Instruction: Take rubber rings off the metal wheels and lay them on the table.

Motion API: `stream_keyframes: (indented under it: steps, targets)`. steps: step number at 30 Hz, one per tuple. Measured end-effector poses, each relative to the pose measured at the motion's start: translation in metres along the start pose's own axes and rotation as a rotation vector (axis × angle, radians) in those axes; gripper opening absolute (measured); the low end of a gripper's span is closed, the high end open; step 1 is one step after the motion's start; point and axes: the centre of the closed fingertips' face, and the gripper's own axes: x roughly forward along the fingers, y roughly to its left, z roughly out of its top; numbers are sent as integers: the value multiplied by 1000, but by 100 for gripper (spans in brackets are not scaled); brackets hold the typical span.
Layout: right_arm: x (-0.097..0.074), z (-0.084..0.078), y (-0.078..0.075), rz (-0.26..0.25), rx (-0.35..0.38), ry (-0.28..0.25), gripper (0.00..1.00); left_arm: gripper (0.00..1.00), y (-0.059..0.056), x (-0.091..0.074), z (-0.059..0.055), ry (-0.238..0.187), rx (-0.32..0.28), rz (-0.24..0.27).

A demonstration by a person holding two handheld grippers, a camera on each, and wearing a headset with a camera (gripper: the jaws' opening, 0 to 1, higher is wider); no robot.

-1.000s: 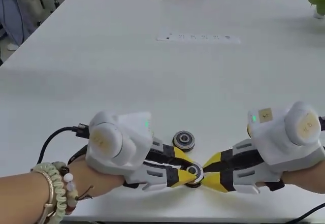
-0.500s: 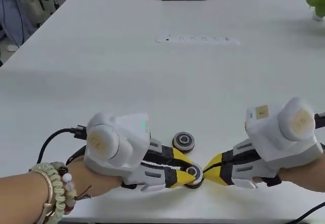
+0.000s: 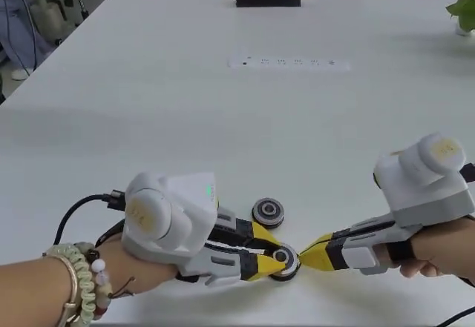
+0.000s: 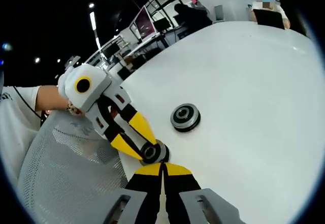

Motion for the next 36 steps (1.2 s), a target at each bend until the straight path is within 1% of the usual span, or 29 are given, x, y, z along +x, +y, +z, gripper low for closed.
stream_keyframes:
  steps: [3, 5, 6, 7, 15, 20, 36]
  targets:
    - [0, 2, 2, 13, 41, -17, 0, 7, 0, 0, 0, 2, 0, 0]
    - [-2, 9, 6, 33, 71, -50, 0, 7, 0, 0, 0, 5, 0, 0]
    - [-2, 6, 6, 30, 67, -35, 0, 7, 0, 0, 0, 6, -1, 1]
    - [0, 7, 8, 27, 52, -40, 0, 7, 0, 0, 0, 6, -1, 1]
    - [-1, 8, 13, 33, 80, -48, 0, 7, 0, 0, 0, 13, 4, 3]
    - [-1, 9, 13, 30, 77, -47, 0, 7, 0, 0, 0, 12, 3, 2]
    - [-1, 12, 20, 43, 71, -49, 0, 7, -1, 0, 0, 15, 13, 1]
